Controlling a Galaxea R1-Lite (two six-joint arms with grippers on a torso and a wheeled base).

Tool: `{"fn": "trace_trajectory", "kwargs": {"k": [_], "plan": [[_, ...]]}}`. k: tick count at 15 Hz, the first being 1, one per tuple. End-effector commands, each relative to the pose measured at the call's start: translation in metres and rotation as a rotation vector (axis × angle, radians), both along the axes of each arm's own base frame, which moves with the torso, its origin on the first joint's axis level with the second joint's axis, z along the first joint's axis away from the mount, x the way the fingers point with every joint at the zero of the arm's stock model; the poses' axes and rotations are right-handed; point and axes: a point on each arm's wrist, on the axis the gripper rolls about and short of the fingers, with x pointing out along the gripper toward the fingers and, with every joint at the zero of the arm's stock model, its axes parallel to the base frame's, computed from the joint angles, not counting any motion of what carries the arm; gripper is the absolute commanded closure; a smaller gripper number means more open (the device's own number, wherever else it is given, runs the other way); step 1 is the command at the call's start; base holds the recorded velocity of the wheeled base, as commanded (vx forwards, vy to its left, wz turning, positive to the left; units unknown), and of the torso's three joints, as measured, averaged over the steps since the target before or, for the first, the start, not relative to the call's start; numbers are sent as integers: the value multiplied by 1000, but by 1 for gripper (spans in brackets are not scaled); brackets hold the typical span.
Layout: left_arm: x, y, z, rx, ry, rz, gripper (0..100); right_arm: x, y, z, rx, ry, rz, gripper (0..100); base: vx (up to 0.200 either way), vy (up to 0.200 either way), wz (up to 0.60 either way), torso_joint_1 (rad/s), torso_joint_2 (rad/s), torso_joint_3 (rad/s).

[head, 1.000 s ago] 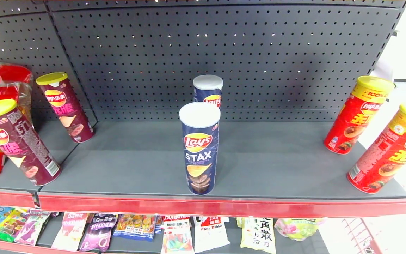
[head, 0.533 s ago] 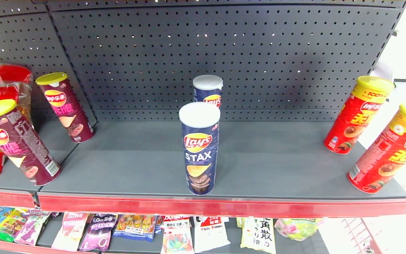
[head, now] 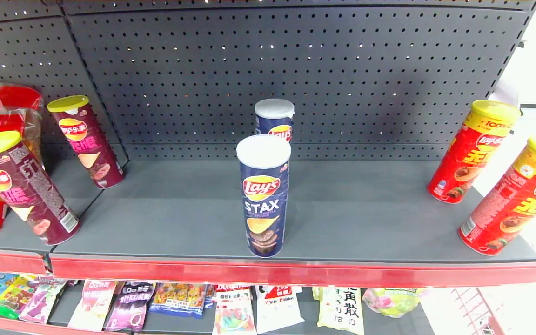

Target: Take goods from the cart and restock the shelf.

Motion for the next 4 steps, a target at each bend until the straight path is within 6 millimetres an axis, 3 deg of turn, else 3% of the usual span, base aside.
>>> {"fn": "trace_trajectory", "kwargs": {"k": [1,4], "plan": [[0,0,-1,-3,2,4,0,0,0,0,0,3,0,0,0,0,0,0,0,0],[0,0,0,0,-1,4,0,0,0,0,0,1,0,0,0,0,0,0,0,0]]}}
